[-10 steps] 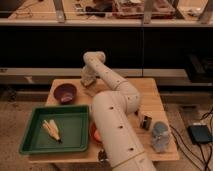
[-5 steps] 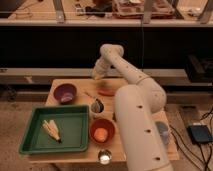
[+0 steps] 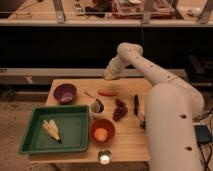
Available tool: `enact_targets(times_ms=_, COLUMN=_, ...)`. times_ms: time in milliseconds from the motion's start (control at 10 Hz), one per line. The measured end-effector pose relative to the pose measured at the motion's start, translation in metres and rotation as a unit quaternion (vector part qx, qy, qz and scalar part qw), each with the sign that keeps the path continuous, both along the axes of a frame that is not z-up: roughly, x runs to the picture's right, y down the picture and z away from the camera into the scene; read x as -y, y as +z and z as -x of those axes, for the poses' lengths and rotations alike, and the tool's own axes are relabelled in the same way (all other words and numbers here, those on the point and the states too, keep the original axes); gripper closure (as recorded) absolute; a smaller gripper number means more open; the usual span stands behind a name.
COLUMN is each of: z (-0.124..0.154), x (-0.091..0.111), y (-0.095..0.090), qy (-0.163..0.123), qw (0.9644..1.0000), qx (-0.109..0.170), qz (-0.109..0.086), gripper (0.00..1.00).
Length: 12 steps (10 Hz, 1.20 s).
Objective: Wipe table surface with sponge
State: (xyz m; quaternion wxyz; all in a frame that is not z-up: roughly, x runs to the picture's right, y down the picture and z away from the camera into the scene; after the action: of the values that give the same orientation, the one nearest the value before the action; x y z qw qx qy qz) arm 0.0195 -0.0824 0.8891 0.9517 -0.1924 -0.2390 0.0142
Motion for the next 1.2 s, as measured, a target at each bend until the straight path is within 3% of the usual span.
enact_targets(times_ms=200, z=-0.004, x=-0.006, y=-0.011, qy=0.025, qw=0.9996, qx=0.001, qz=0.010, gripper=1.00)
enact_targets(times_ms=500, z=0.002, x=-0.005, y=-0.013, qy=0.025, qw=0.9996, qx=0.005, qz=0.011, gripper=1.00)
enact_targets(times_ms=800, z=-0.006, x=-0.017, y=-0.001, qy=0.036, qw=0.9991, qx=-0.011, qz=0.022, gripper=1.00)
enact_targets(times_ms=1000, z=-0.037, x=-0.043, y=0.016, qy=0.048, qw=0.9977, qx=-0.048, qz=0.009, gripper=1.00)
enact_targets(times_ms=1200, z=-0.071, x=-0.063, y=0.021, qy=0.056, qw=0.9954, qx=-0.077, qz=-0.011, gripper=1.00)
